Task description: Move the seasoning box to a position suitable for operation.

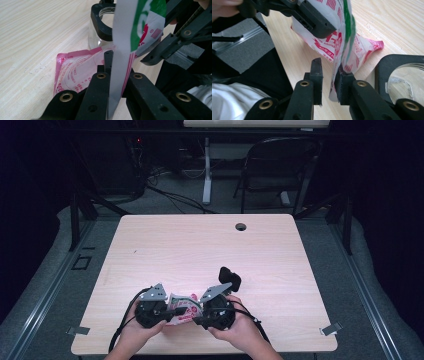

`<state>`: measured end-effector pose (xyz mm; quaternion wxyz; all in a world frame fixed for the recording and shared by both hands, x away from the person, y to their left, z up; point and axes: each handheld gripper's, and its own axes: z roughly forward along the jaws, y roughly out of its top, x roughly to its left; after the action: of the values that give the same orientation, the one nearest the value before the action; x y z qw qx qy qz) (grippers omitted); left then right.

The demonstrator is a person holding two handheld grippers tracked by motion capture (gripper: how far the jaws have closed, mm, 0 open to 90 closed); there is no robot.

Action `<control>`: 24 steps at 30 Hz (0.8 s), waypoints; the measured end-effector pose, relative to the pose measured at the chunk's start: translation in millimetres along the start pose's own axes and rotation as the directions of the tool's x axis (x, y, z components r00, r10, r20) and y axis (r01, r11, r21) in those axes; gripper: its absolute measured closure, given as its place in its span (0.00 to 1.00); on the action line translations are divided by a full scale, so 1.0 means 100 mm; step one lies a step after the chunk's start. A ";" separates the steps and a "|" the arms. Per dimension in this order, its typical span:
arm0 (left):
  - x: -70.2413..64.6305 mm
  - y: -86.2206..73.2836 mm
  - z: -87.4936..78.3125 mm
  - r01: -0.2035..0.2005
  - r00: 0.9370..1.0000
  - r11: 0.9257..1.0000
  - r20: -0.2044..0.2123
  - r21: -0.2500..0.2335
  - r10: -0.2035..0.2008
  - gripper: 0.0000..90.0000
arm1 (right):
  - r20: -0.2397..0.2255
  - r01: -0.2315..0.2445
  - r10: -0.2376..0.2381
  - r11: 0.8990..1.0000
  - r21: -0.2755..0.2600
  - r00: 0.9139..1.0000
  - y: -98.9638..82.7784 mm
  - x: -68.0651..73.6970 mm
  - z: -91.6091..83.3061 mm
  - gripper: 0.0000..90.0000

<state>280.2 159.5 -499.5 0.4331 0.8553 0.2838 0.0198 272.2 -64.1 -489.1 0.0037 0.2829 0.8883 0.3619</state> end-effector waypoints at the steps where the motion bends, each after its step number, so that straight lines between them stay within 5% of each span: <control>1: 0.00 0.00 0.00 0.000 1.000 1.000 0.000 0.000 0.000 1.00 | 0.008 0.006 -0.006 1.000 0.008 1.000 0.00 0.00 0.01 0.88; 13: 0.00 0.00 0.00 -0.001 1.000 1.000 0.004 0.006 0.001 1.00 | 0.044 0.003 -0.004 1.000 0.014 0.999 0.00 -0.02 0.08 1.00; 24: 0.00 -0.01 -0.02 -0.013 1.000 1.000 0.003 -0.001 0.013 1.00 | 0.034 -0.015 0.015 1.000 -0.001 0.999 0.00 -0.04 0.08 1.00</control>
<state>279.5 161.5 -499.3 0.4337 0.8570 0.2775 0.0214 277.3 -60.7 -495.5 0.0163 0.2956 0.8858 0.3574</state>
